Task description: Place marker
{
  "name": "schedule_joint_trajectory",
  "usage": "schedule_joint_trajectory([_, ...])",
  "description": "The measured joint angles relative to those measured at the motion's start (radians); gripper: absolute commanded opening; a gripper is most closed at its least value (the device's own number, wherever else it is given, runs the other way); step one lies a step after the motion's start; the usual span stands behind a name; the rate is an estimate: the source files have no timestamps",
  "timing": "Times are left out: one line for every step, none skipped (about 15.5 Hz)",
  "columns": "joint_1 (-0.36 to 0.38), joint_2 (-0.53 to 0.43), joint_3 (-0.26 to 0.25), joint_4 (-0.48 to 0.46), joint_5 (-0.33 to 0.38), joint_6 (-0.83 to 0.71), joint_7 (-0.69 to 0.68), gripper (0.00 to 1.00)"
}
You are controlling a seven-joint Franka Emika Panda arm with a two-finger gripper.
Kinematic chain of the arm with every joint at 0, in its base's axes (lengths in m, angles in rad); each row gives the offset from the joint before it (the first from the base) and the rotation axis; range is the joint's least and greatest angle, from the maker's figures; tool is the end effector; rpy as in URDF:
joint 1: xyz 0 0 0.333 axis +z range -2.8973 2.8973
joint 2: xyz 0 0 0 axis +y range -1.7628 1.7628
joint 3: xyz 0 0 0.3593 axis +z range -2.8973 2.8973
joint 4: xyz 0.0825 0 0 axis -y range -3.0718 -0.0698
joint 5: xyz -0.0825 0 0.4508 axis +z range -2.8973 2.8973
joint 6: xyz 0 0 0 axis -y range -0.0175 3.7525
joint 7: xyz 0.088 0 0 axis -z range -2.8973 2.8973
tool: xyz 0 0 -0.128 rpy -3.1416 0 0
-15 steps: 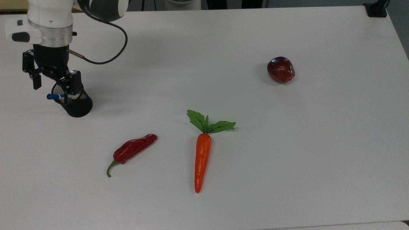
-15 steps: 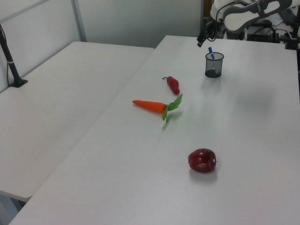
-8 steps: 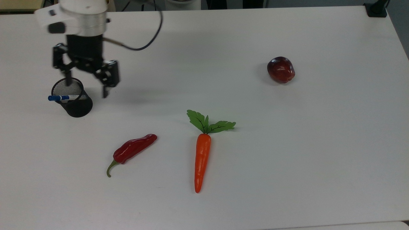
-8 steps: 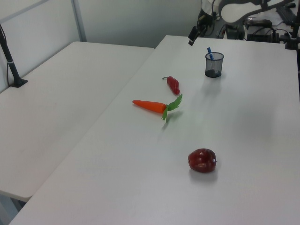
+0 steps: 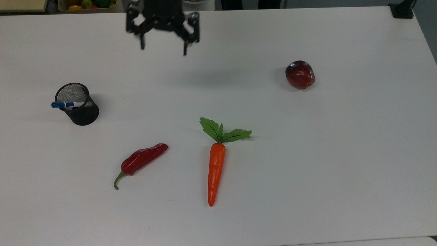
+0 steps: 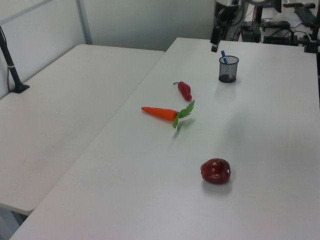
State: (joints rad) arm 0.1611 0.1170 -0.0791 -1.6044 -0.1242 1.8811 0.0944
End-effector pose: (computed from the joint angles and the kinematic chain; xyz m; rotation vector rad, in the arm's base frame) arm 0.6876 0.0474 0.5828 3.0150 0.0262 0.2581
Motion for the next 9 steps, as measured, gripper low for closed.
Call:
schedule_joint_trajectory([0.008,-0.019,0.000,0.000,0.023,-0.050,-0.011,1.00])
schedule_joint_trajectory([0.011,-0.038,0.000,0.000,0.038,-0.094,-0.017,1.00])
schedule_joint_trajectory([0.012,-0.056,0.000,0.000,0.046,-0.136,-0.023,1.00])
schedule_joint_trajectory([0.011,-0.070,0.000,0.000,0.050,-0.173,-0.028,1.00])
schedule_joint_trajectory([0.011,-0.081,0.000,-0.001,0.052,-0.203,-0.031,1.00])
schedule_joint_trajectory([0.010,-0.090,-0.001,-0.001,0.052,-0.222,-0.034,1.00])
schedule_joint_trajectory([0.009,-0.096,-0.003,-0.002,0.052,-0.233,-0.040,1.00])
schedule_joint_trajectory([0.006,-0.100,-0.005,-0.002,0.052,-0.244,-0.051,1.00])
schedule_joint_trajectory([0.002,-0.102,-0.006,-0.002,0.052,-0.253,-0.056,1.00])
